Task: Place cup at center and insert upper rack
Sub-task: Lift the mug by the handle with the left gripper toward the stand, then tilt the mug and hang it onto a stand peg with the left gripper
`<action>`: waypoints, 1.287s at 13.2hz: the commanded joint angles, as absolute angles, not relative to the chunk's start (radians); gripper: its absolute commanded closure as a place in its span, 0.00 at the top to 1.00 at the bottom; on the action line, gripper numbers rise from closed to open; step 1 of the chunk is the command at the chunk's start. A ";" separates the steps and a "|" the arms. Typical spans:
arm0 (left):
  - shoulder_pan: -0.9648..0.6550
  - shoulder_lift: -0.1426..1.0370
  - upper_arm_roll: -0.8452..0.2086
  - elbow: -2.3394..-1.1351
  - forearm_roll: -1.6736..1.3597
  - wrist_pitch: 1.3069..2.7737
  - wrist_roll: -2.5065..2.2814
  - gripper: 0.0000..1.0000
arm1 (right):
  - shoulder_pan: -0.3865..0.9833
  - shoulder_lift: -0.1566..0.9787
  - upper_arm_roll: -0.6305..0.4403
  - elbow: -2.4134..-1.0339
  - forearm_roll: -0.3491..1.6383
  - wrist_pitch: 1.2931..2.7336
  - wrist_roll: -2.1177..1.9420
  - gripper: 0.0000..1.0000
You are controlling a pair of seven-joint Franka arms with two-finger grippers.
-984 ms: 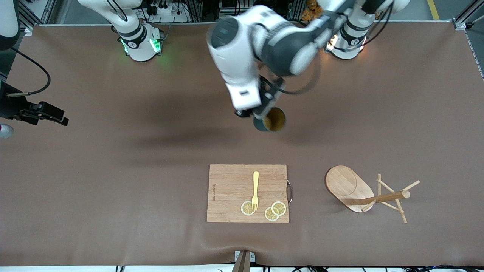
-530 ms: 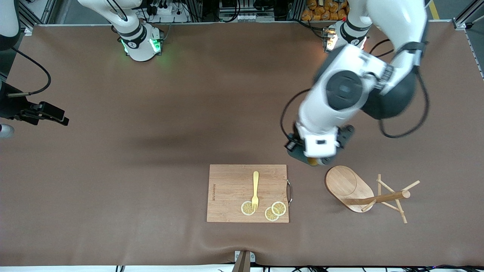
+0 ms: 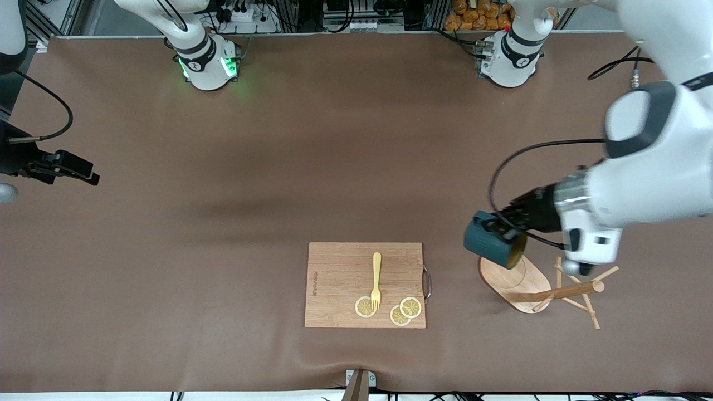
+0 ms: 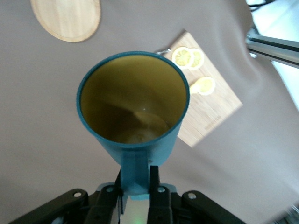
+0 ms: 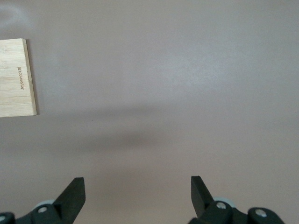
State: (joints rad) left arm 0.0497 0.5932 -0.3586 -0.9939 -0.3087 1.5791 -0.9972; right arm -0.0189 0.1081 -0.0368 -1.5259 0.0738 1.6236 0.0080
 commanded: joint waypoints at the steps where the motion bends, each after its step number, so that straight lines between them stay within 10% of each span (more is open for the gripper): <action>1: 0.127 0.561 -0.365 -1.061 -0.437 1.595 -0.908 0.00 | -0.020 0.106 -0.032 -1.519 0.066 1.620 0.009 1.00; 17: 0.364 0.768 -0.345 -1.085 -0.981 1.460 -0.755 0.00 | 0.005 0.107 -0.034 -1.522 0.063 1.628 0.011 1.00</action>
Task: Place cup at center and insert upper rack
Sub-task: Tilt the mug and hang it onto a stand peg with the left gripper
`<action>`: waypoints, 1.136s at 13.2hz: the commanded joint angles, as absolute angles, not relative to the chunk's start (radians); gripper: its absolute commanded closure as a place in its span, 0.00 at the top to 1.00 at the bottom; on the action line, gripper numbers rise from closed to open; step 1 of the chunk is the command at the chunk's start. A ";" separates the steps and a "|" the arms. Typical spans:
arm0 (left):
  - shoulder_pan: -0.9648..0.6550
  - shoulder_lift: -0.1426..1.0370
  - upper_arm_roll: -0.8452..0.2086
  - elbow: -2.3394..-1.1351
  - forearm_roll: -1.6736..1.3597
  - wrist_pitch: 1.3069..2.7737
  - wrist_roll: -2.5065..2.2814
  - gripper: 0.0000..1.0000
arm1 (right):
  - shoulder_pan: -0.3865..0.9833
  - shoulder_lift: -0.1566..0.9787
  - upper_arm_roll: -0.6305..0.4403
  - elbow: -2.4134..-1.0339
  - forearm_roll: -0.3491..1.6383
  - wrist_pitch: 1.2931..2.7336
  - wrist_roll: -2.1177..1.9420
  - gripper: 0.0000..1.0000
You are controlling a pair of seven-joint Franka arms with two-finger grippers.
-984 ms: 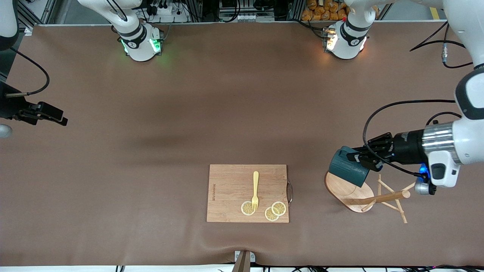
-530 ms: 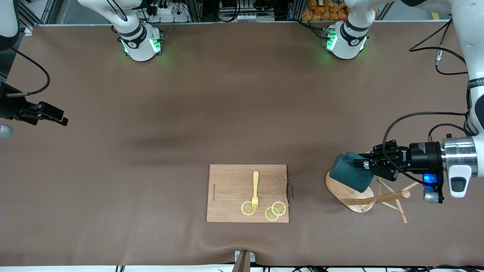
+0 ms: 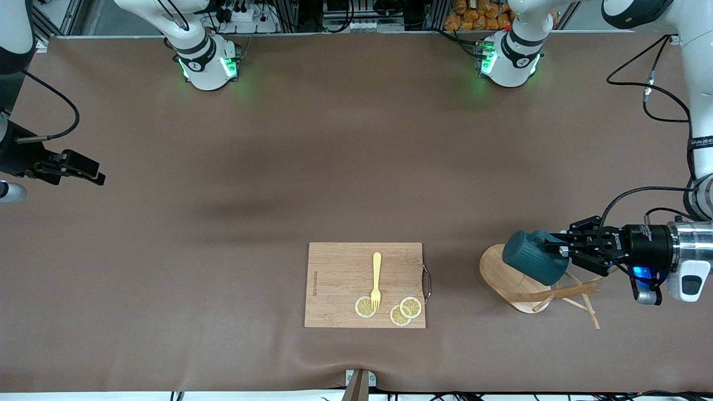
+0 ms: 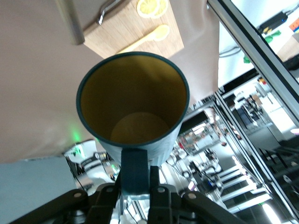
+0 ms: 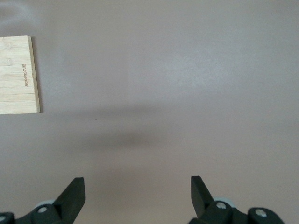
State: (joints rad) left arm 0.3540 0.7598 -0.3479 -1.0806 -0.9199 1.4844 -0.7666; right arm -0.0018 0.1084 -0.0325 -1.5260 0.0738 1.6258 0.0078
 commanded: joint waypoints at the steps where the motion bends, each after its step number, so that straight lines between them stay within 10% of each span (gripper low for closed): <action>1: 0.364 0.772 -0.338 -1.086 -0.994 1.451 -0.755 0.00 | 0.008 0.106 -0.034 -1.529 0.064 1.643 0.014 1.00; 15: 0.429 0.870 -0.279 -1.086 -1.081 1.335 -0.678 0.00 | 0.006 0.064 -0.029 -1.529 -0.095 1.586 0.017 1.00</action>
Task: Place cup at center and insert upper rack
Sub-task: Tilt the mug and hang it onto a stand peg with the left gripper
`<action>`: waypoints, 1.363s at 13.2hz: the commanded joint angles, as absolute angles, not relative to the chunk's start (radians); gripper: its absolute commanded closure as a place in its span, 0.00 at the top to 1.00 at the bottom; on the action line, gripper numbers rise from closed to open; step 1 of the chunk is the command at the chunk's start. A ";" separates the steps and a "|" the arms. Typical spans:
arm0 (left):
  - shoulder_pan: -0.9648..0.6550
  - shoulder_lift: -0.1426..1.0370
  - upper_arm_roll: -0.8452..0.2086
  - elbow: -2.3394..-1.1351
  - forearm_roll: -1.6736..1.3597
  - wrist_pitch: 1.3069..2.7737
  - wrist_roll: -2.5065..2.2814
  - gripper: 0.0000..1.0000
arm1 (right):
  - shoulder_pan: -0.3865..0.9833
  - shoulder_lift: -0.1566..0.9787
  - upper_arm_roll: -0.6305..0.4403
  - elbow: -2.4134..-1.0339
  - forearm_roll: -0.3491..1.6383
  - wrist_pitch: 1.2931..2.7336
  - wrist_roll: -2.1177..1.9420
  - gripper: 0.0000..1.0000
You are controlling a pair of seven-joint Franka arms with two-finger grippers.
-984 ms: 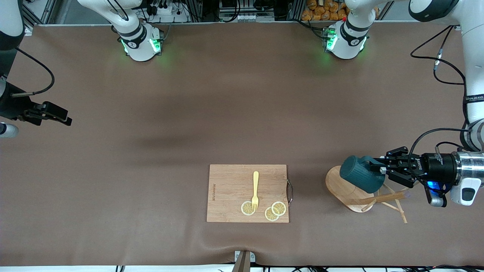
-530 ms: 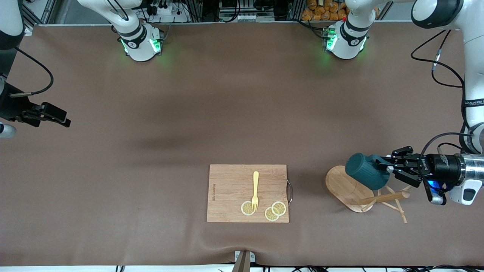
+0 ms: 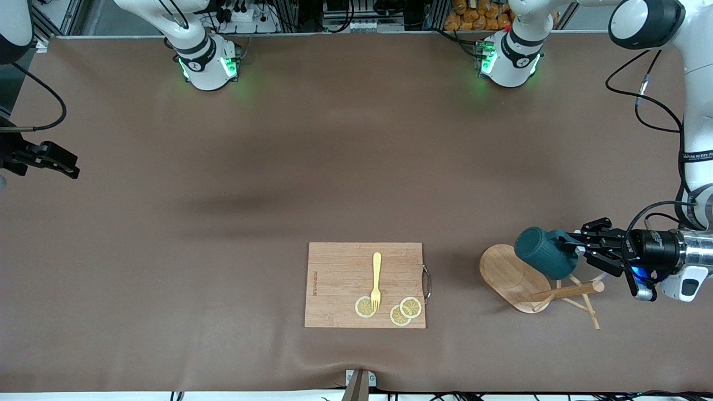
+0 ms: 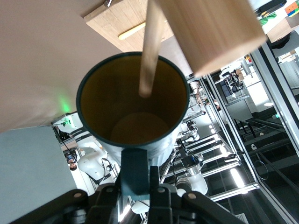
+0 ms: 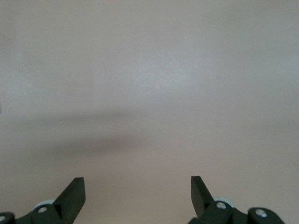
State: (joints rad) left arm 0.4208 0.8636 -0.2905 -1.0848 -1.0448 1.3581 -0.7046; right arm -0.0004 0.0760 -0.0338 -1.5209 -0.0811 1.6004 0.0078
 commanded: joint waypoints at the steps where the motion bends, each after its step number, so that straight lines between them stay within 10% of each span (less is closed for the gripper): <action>1: 0.434 0.882 -0.279 -1.086 -1.095 1.335 -0.677 0.00 | 0.000 0.064 -0.031 -1.529 -0.042 1.579 0.017 1.00; 18: 0.440 0.910 -0.202 -1.083 -1.152 1.348 -0.635 0.10 | -0.009 0.077 -0.032 -1.532 0.008 1.523 0.021 1.00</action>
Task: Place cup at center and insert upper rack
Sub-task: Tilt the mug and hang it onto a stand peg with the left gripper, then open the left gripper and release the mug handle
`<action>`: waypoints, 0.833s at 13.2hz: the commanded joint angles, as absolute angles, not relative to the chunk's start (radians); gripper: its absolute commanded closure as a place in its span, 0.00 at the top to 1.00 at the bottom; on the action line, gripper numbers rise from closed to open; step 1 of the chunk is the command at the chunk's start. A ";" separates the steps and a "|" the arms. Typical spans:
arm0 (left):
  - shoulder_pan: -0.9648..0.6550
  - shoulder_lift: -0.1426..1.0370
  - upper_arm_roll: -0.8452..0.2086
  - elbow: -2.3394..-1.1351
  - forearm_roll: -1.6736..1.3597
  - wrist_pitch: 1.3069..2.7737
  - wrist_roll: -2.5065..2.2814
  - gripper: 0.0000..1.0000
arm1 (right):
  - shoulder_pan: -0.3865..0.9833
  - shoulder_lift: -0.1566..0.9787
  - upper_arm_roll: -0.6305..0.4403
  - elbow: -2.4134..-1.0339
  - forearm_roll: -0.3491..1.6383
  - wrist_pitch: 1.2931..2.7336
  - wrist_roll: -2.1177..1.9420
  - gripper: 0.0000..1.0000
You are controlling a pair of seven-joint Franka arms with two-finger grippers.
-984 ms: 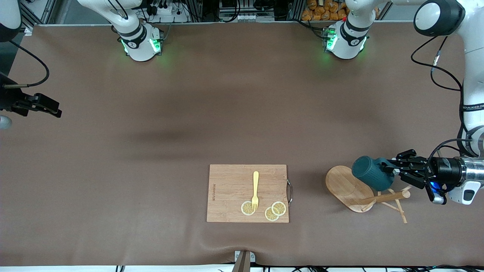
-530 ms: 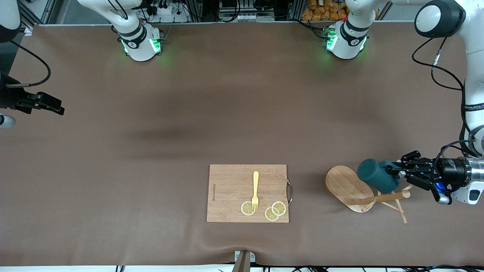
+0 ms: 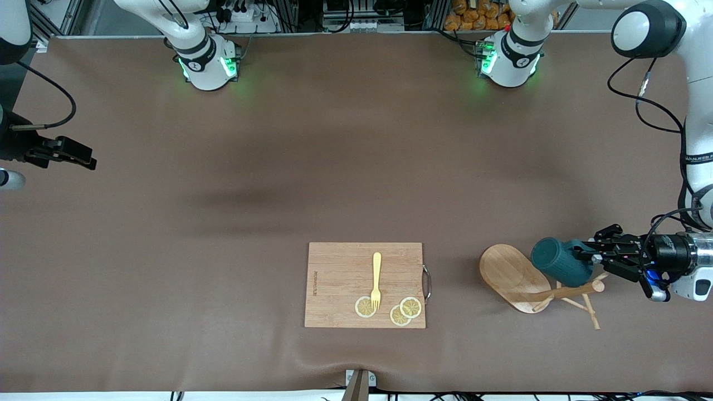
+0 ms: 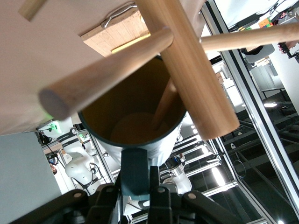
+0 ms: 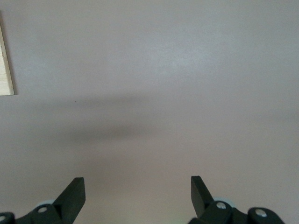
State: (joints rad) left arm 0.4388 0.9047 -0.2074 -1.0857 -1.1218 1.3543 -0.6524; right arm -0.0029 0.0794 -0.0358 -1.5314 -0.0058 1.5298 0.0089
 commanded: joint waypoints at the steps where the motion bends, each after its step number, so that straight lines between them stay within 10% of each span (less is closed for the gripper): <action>1: 0.440 0.914 -0.201 -1.083 -1.157 1.350 -0.635 0.17 | -0.009 0.077 -0.032 -1.532 0.008 1.523 0.021 1.00; 7: 0.440 0.916 -0.195 -1.083 -1.169 1.353 -0.637 0.96 | -0.011 0.077 -0.032 -1.529 0.008 1.523 0.014 1.00; 11: 0.440 0.905 -0.195 -1.083 -1.166 1.353 -0.637 1.00 | -0.006 0.078 -0.032 -1.528 0.008 1.523 0.021 1.00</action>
State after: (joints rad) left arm 0.4391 0.9144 -0.1998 -1.0844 -1.1457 1.3552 -0.6482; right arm -0.0029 0.0807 -0.0357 -1.5314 -0.0049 1.5298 0.0089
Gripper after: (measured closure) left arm 0.070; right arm 0.000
